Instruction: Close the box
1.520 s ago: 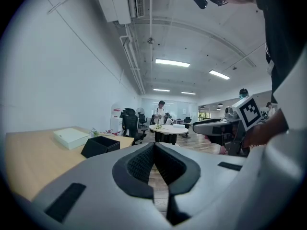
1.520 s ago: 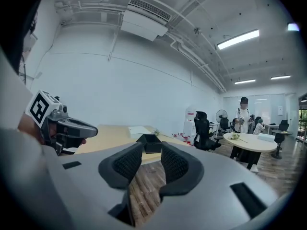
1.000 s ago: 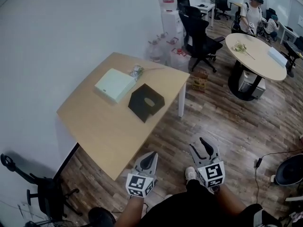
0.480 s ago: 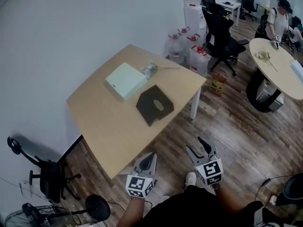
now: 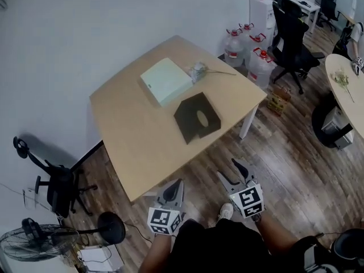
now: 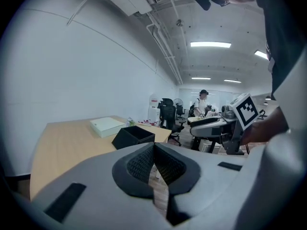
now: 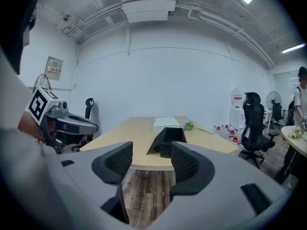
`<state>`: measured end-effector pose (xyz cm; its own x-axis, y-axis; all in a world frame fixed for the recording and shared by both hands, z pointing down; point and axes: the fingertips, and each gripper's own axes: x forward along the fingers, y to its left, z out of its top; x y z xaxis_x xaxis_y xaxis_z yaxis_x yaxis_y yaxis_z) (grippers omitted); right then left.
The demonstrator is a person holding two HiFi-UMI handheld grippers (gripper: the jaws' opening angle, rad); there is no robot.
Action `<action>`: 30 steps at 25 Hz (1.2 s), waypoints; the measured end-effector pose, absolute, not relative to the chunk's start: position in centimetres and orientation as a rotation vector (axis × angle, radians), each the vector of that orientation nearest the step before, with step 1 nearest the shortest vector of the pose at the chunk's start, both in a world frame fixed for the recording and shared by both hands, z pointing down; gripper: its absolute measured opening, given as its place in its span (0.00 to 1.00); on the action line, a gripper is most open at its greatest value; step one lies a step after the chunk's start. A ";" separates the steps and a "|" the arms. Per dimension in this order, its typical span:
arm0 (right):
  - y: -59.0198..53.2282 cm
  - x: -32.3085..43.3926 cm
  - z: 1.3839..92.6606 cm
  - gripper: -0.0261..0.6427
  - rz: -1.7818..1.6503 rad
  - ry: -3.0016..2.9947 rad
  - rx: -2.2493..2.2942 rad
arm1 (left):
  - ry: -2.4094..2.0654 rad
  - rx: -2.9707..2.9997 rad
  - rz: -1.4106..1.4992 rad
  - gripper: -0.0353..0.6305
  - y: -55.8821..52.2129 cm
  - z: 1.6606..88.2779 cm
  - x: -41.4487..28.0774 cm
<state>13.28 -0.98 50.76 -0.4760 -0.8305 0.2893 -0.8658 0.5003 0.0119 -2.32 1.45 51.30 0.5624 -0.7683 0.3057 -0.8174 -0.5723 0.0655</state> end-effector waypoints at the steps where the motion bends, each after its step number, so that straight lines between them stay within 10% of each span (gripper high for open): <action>1: -1.4 13.0 50.9 0.43 0.201 -2.492 1.423 | -1.350 2.579 0.361 0.07 1.3 51.5 -2.7; 30: -17.4 1.1 62.6 0.44 0.642 -2.343 1.388 | -1.302 2.451 0.335 0.07 -10.9 56.9 -14.3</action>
<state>1.06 -17.42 62.64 -0.4636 -0.7293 0.5032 -0.8839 0.4200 -0.2056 -14.28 -10.92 56.95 0.5509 -0.7520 0.3620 -0.8333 -0.5194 0.1891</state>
